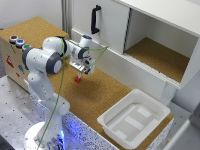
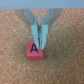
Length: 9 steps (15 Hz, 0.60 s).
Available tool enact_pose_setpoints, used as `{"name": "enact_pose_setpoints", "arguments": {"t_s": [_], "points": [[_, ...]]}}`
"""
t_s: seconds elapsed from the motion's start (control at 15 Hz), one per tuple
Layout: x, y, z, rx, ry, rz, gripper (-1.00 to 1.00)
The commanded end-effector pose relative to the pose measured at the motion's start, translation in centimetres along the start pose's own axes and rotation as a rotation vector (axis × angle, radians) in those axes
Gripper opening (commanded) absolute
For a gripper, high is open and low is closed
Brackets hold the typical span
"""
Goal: Slide the pink block towards the left
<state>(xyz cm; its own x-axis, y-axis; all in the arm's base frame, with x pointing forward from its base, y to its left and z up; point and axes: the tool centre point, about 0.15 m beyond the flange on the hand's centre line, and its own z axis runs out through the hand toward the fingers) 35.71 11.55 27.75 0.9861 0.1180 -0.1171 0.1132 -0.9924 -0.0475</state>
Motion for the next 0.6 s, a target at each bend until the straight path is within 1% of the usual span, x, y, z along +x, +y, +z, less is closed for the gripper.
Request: {"name": "enact_pose_setpoints", "arguments": {"t_s": [0.0, 0.07, 0.27, 0.4, 0.53], "points": [[-2.2, -1.5, -1.1, 0.026, 0.051, 0.007, -1.00], [-2.2, -1.7, -1.0, 0.029, 0.049, 0.000, 1.00], [-1.8, -2.5, -1.0, 0.020, 0.065, -0.022, 1.00], [-1.1, -3.0, -2.1, 0.013, 0.091, -0.024, 1.00], [-1.1, -3.0, -2.1, 0.013, 0.091, -0.024, 1.00]]}}
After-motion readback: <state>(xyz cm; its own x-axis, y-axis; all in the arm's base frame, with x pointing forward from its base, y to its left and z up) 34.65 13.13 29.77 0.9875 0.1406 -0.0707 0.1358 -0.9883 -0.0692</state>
